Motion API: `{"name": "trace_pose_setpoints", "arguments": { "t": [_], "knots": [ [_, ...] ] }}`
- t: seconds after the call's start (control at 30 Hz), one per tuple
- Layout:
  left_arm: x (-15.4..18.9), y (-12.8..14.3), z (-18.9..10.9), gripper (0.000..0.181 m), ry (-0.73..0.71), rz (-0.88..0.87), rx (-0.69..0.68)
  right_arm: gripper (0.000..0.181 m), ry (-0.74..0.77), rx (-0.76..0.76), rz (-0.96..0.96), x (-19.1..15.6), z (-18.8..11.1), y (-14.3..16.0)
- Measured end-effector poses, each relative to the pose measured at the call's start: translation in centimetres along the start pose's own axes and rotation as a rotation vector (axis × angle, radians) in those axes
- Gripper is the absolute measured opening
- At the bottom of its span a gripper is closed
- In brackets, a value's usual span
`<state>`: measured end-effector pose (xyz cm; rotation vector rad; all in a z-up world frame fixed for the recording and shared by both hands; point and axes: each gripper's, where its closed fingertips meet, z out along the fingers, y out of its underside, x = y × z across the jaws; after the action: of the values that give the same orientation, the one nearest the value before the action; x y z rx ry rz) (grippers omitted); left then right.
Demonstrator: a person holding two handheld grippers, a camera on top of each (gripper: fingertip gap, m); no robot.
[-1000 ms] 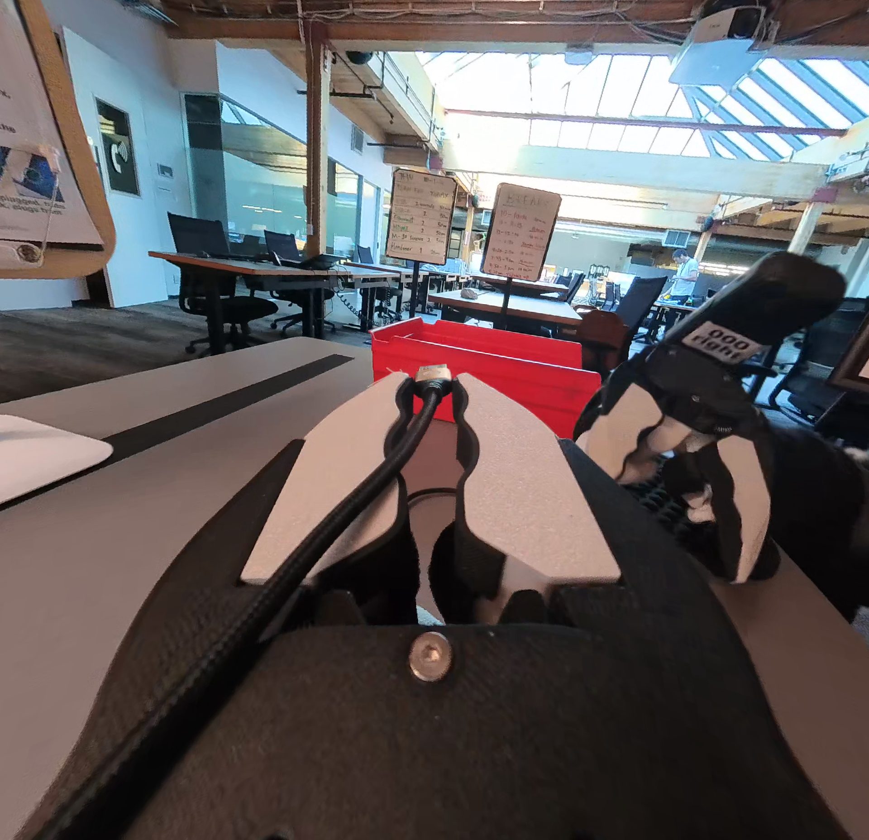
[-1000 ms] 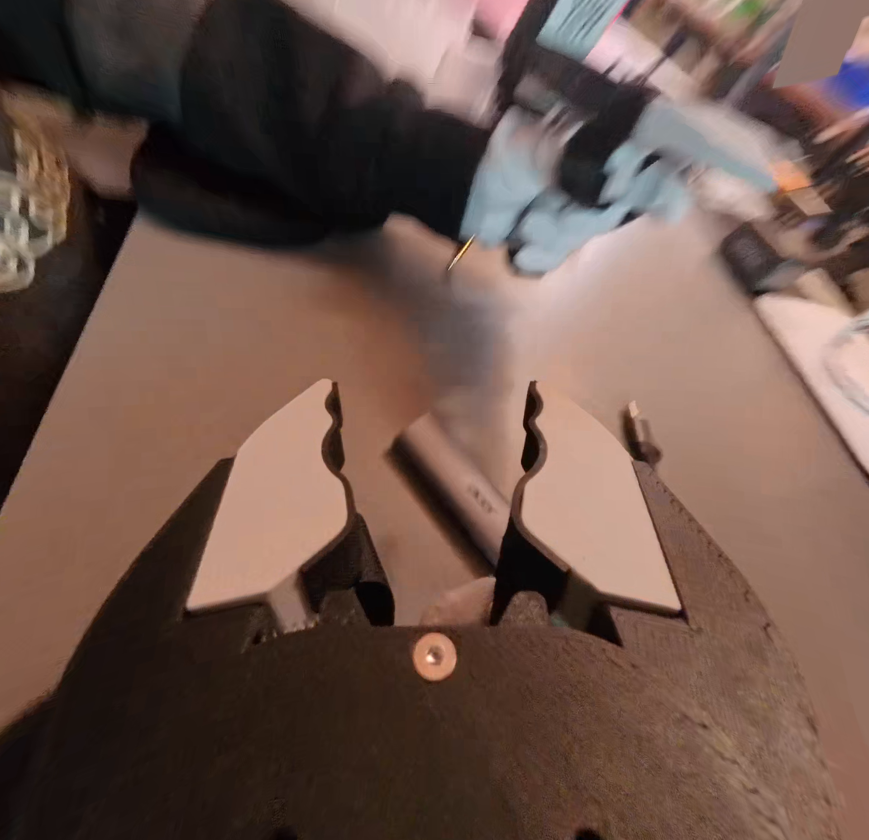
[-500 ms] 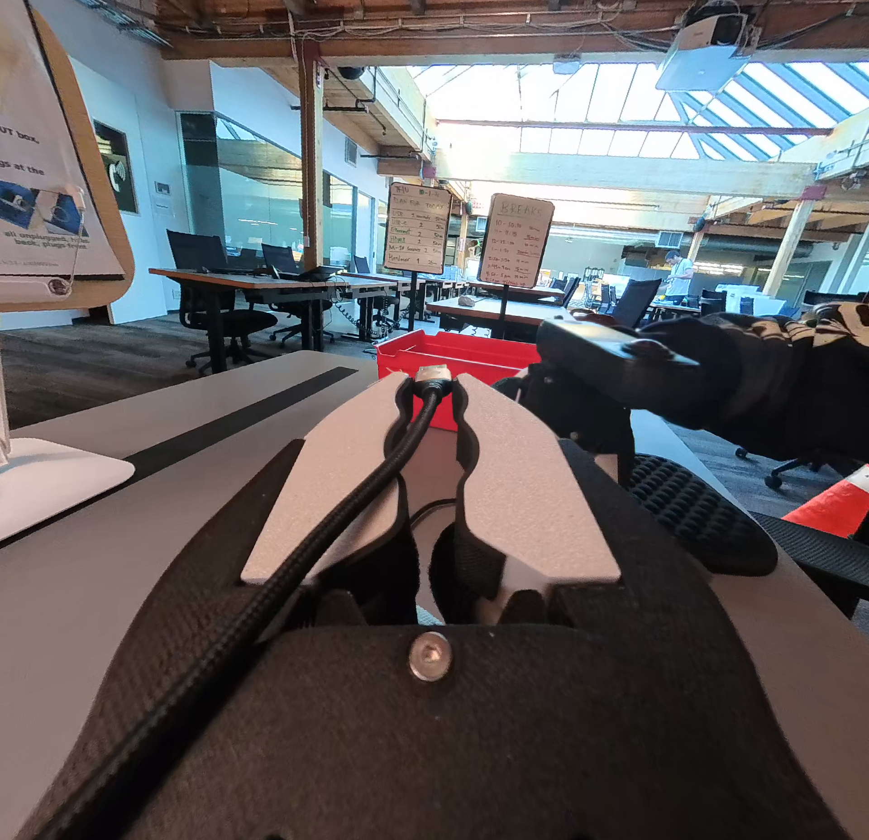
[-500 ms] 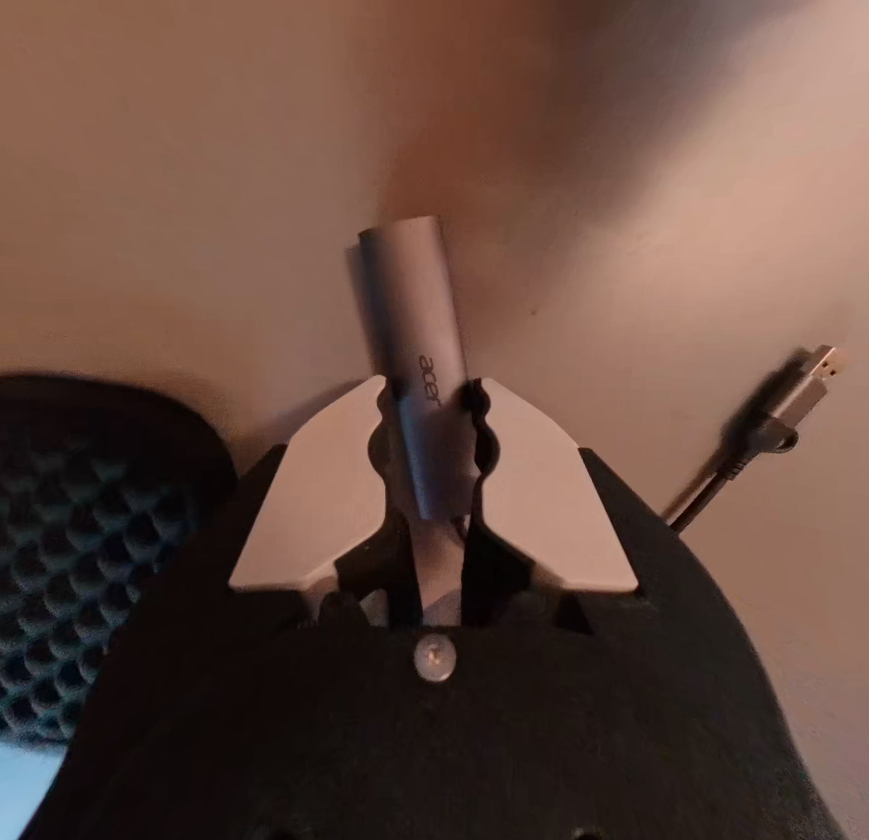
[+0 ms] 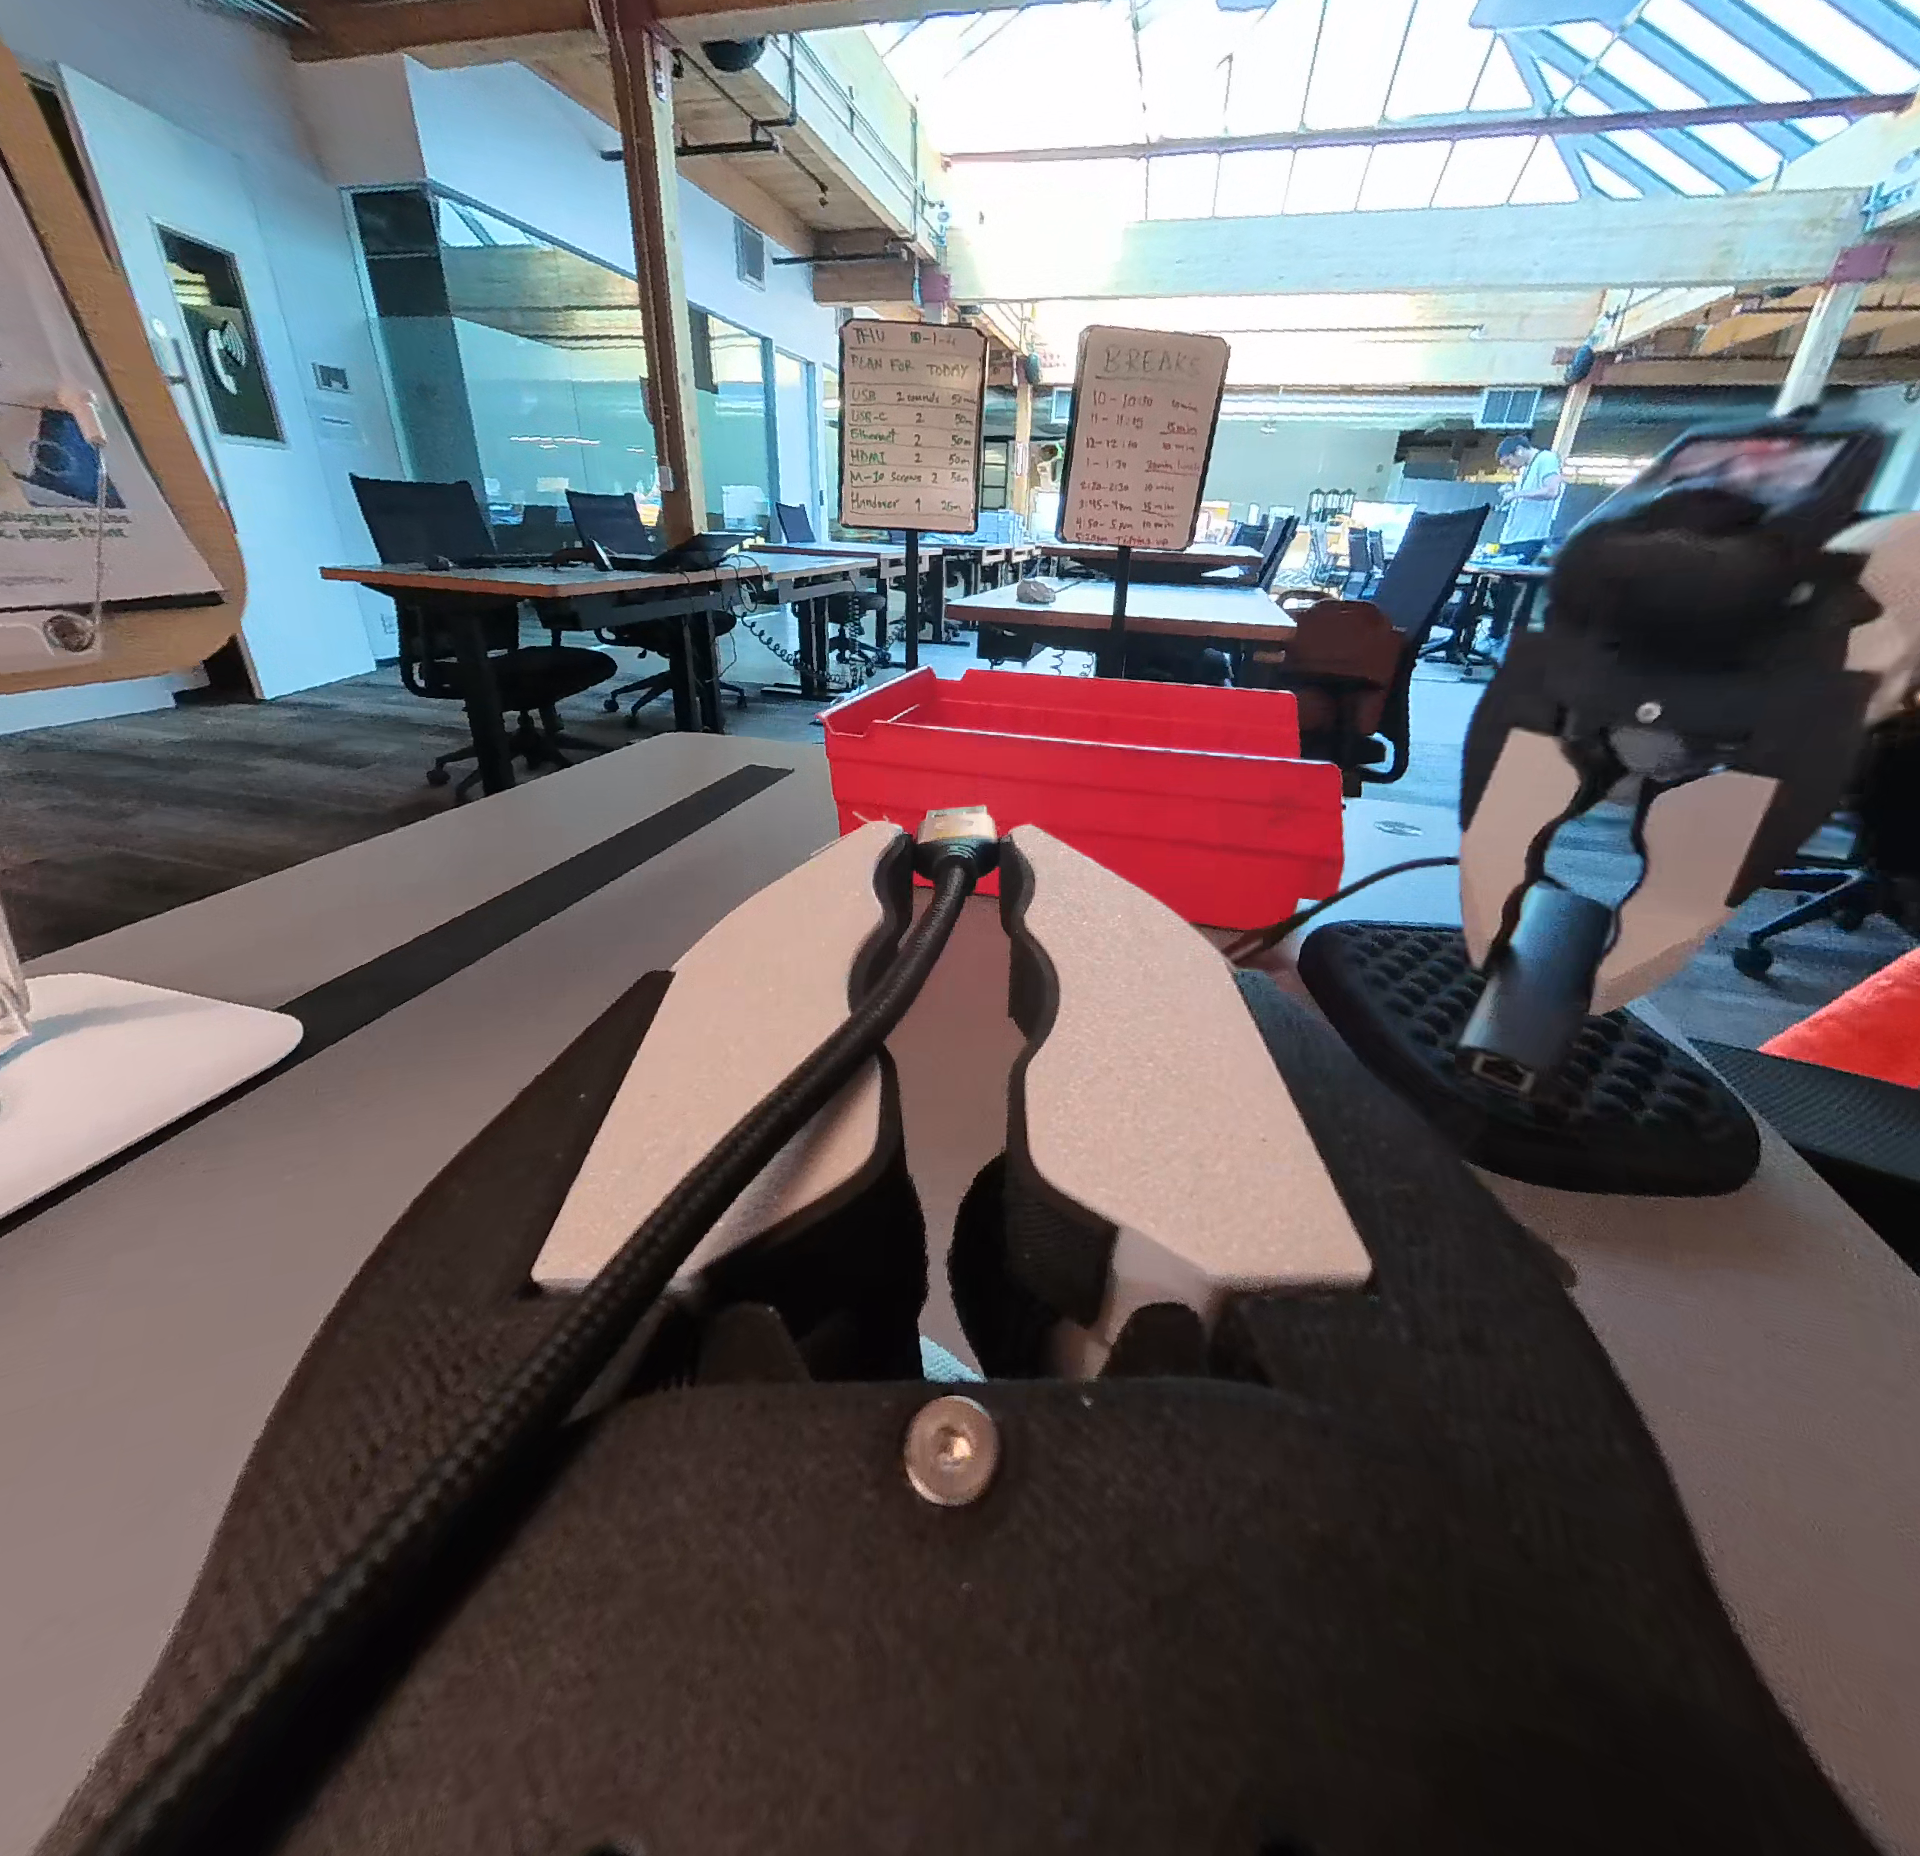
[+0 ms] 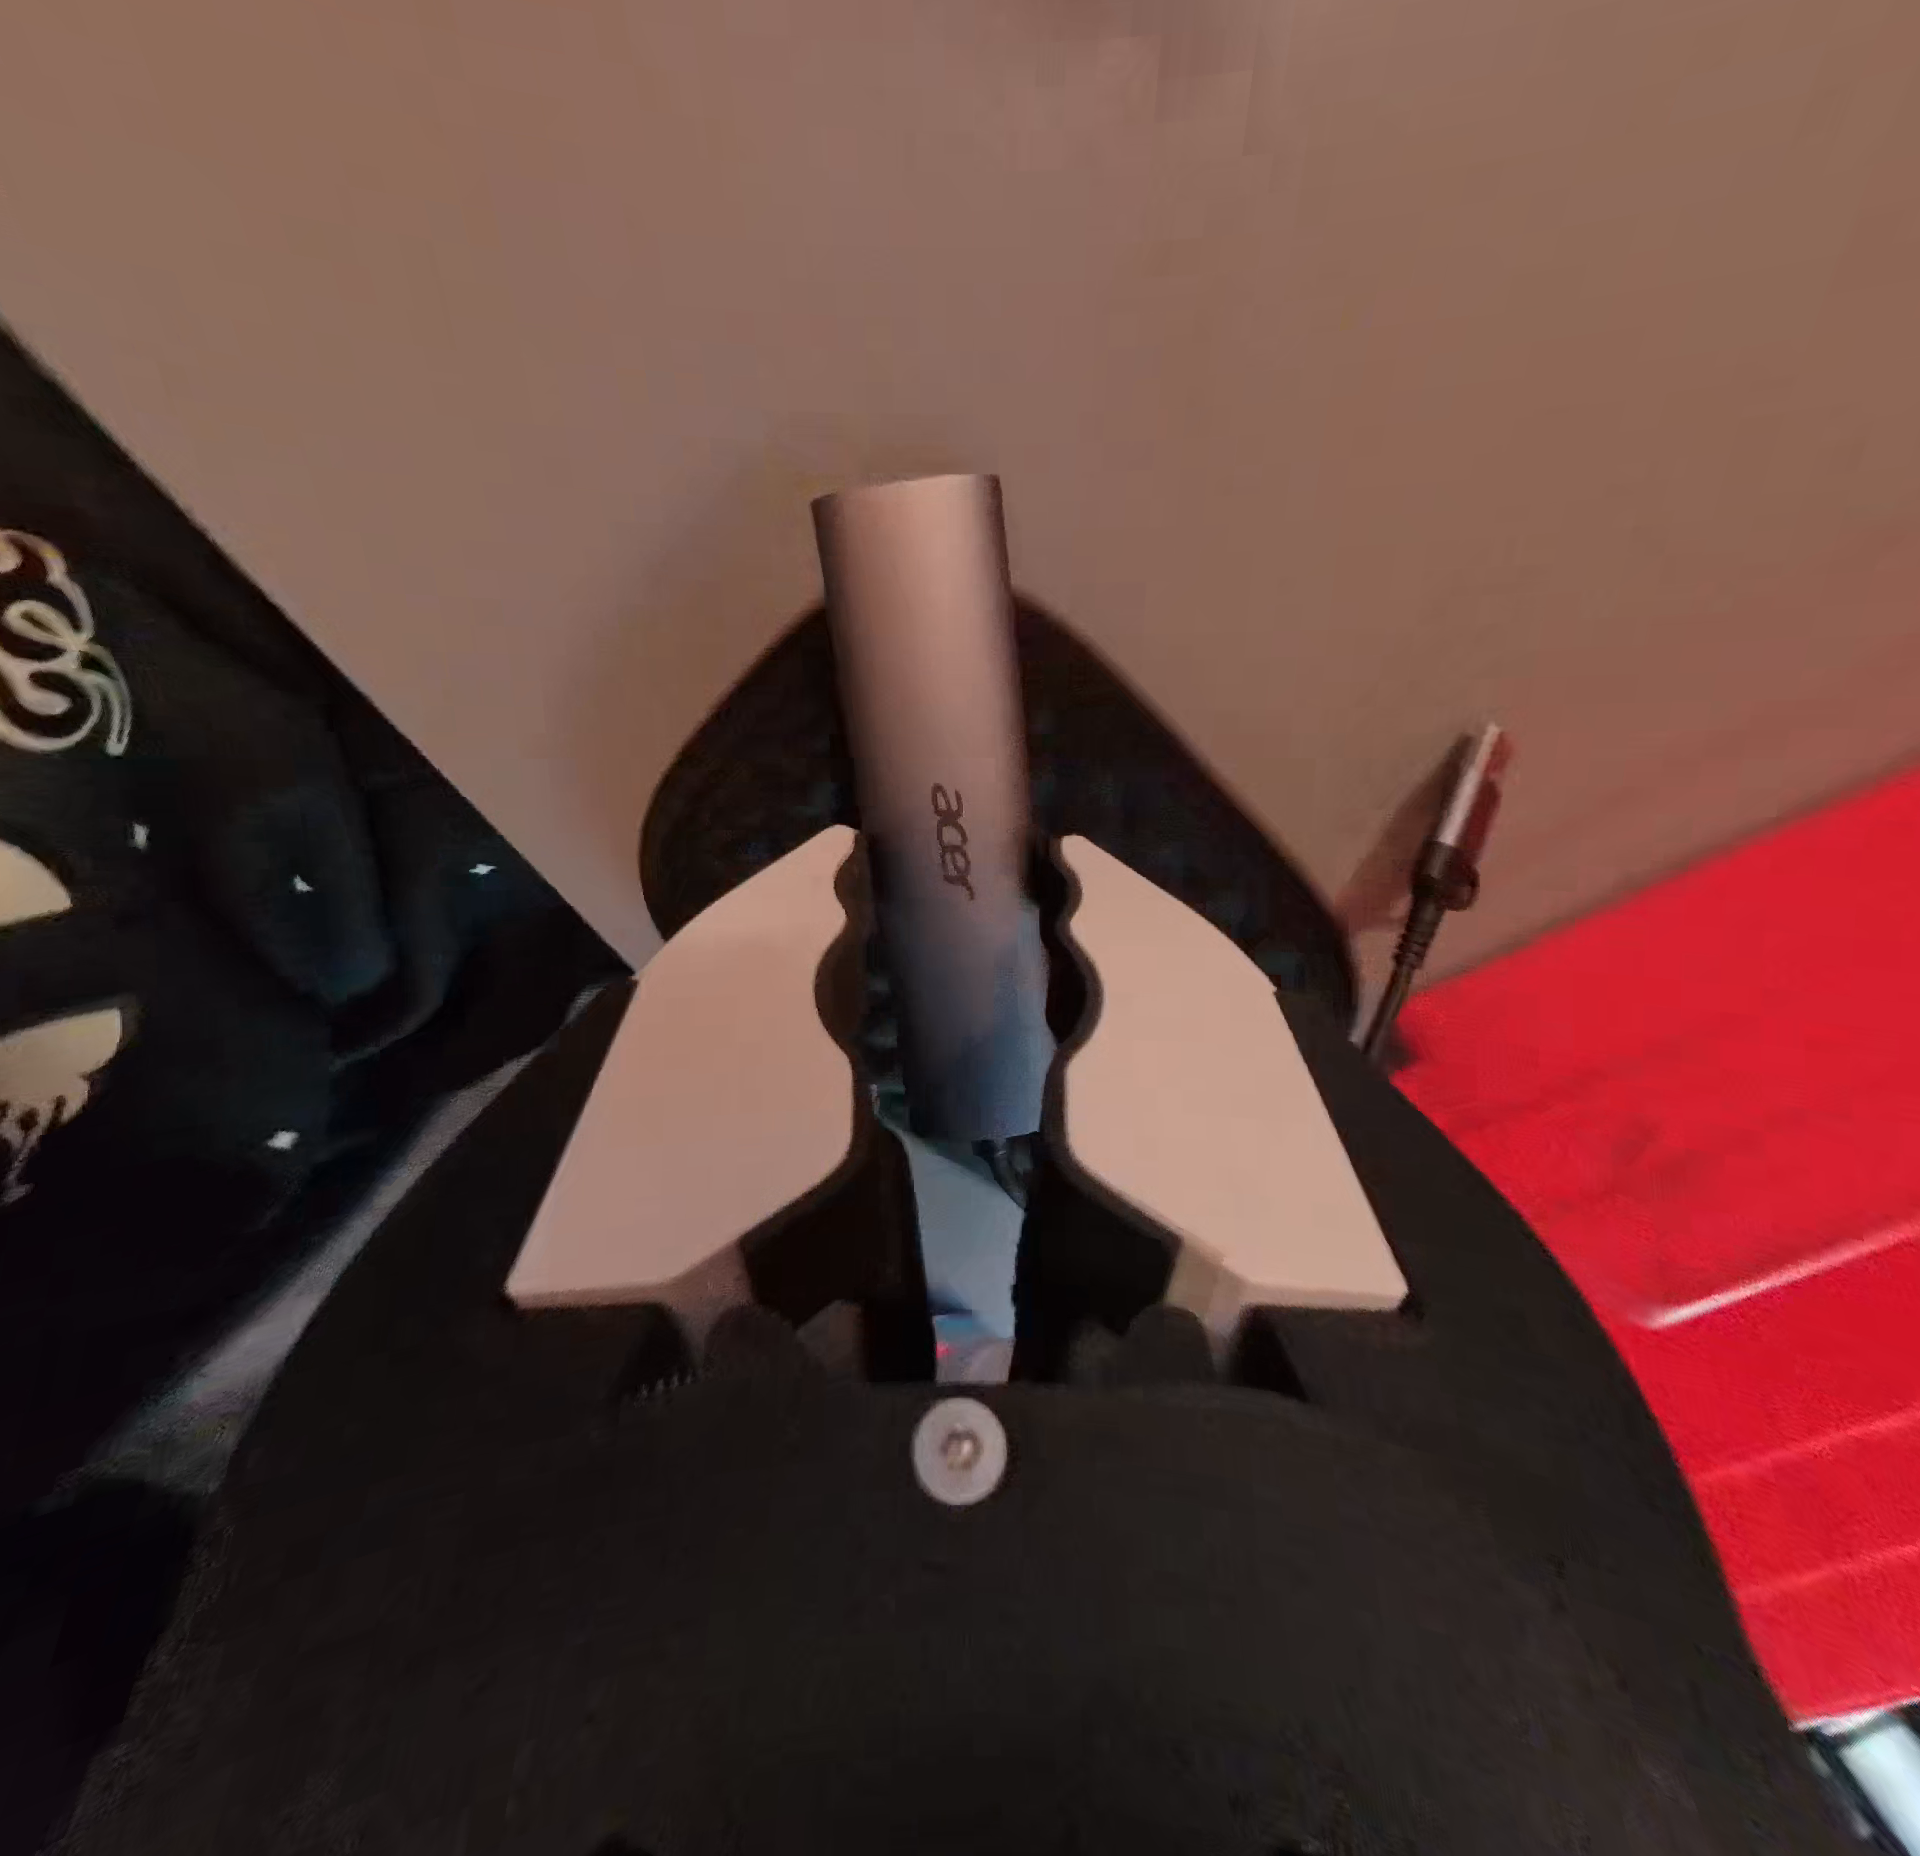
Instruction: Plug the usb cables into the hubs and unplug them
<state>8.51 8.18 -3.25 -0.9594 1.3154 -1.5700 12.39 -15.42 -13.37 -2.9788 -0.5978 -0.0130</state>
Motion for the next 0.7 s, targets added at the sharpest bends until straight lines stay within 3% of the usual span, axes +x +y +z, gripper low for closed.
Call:
{"name": "trace_pose_setpoints", "arguments": {
  "t": [0.1, 0.2, 0.23, 0.33, 0.4, 0.53, 0.63, 0.7],
  "knots": [
    [0.2, -0.1, 0.1, 0.015, 0.005, 0.008, -0.001, 0.032, -0.012, -0.001, 0.211, 0.1, 2.6, 2.7],
    [0.3, 0.1, 0.1, 0.015, 0.005, 0.012, -0.01, 0.033, -0.011, 0.164, 0.335, 0.5, 2.8, 1.9],
    [0.3, 0.2, 0.1, 0.015, 0.005, 0.013, -0.014, 0.036, -0.015, 0.201, 0.334, 0.4, 2.6, 1.7],
    [0.5, 0.2, 0.1, 0.015, 0.008, 0.022, -0.012, 0.072, -0.063, 0.233, 0.251, -0.7, 2.0, 1.8],
    [0.7, -0.1, 0.1, 0.015, 0.014, 0.031, -0.001, 0.079, -0.037, 0.281, 0.141, -0.5, 0.9, 1.7],
    [1.1, -0.5, 0.1, 0.015, 0.026, 0.053, 0.017, 0.073, 0.009, 0.353, -0.087, -0.2, 0.8, 2.1],
    [1.4, -0.5, 0.2, 0.015, 0.035, 0.062, 0.017, 0.064, -0.047, 0.368, -0.065, -0.4, 3.6, 2.5],
    [1.7, -0.5, 0.4, 0.015, 0.041, 0.068, 0.015, 0.055, -0.039, 0.442, -0.018, -0.2, 3.4, 2.4]
  ]
}}
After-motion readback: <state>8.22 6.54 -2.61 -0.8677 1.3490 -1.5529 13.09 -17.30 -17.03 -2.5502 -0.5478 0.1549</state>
